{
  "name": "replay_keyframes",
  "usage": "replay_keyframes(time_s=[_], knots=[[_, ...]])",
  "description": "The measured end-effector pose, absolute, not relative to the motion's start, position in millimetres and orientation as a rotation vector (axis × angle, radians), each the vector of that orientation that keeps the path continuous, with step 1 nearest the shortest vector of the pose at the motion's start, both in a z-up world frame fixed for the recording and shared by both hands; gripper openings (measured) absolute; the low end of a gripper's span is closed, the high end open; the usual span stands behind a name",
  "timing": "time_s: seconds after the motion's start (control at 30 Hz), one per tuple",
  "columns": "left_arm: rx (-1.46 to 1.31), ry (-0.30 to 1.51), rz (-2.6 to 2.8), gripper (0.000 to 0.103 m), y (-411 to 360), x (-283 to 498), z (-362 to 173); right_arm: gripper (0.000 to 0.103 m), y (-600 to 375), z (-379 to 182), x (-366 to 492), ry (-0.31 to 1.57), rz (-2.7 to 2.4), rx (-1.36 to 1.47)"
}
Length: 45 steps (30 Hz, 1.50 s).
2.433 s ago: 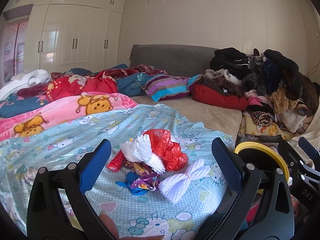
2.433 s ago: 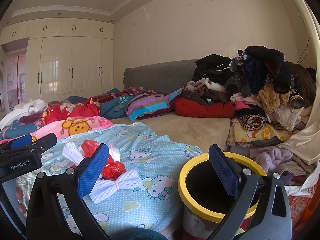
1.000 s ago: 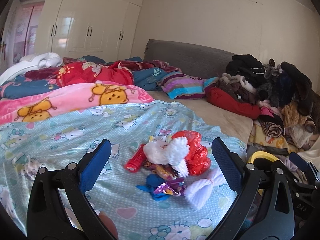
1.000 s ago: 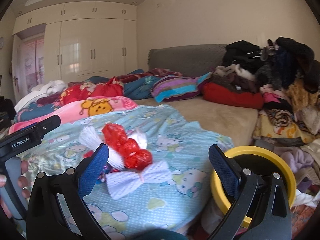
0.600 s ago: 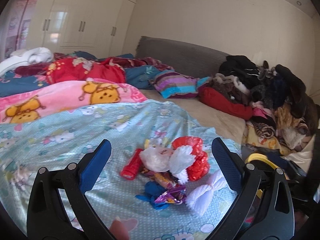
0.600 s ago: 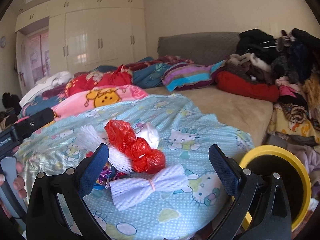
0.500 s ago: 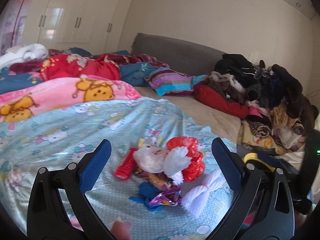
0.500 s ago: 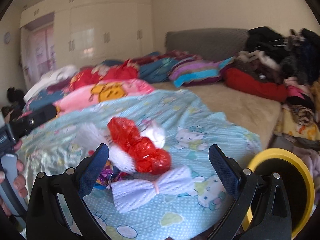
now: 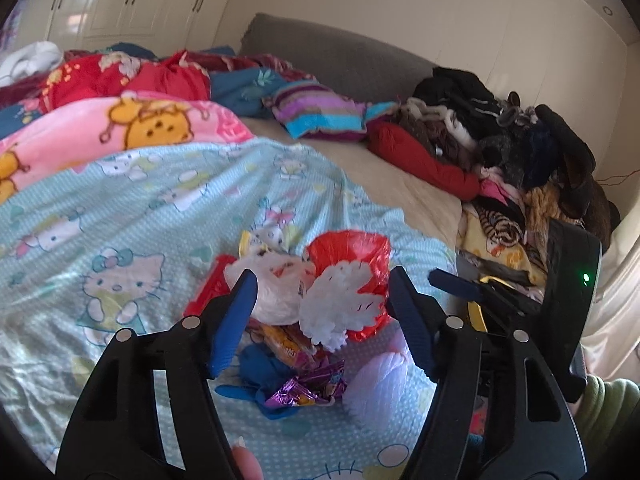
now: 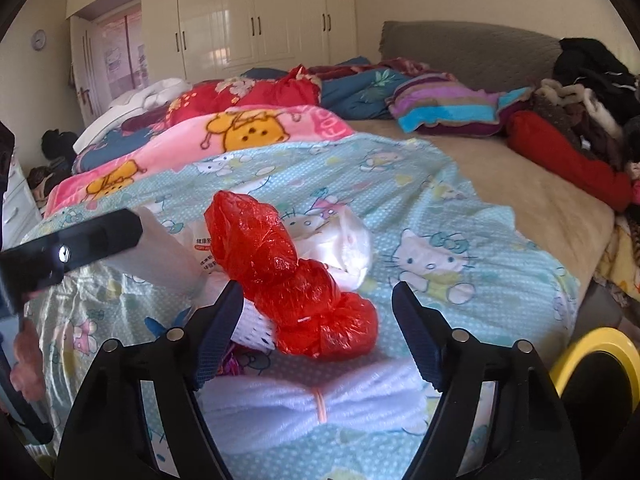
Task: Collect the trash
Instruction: 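Close the right tool on the red plastic bag while the left tool grasps the white mesh bundle, then carry the red bag and white mesh bundle in both tools over the yellow-rimmed bin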
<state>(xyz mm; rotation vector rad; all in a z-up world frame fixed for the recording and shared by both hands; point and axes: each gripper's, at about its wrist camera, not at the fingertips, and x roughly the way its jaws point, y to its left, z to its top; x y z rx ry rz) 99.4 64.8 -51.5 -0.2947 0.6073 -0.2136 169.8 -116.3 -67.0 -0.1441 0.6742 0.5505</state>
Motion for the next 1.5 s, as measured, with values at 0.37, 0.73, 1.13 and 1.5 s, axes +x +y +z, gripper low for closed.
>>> replay_keyframes(time_s=[0.37,0.73,1.13,1.5], knots=[[-0.289,0.642,-0.245,0.015,55,107,-61,0.026,-114,-77,181,0.728,0.645,-0.05],[-0.267,0.507,-0.256,0.012,49,90,-16,0.025,-146,-27,167,0.57,0.595,0.092],[-0.245,0.473,-0.316,0.012,23,78,4,0.025,-204,-2,145,0.502,0.467,0.167],[-0.2,0.472,-0.396,0.012,-14,66,9,0.025,-252,6,130,0.49,0.37,0.247]])
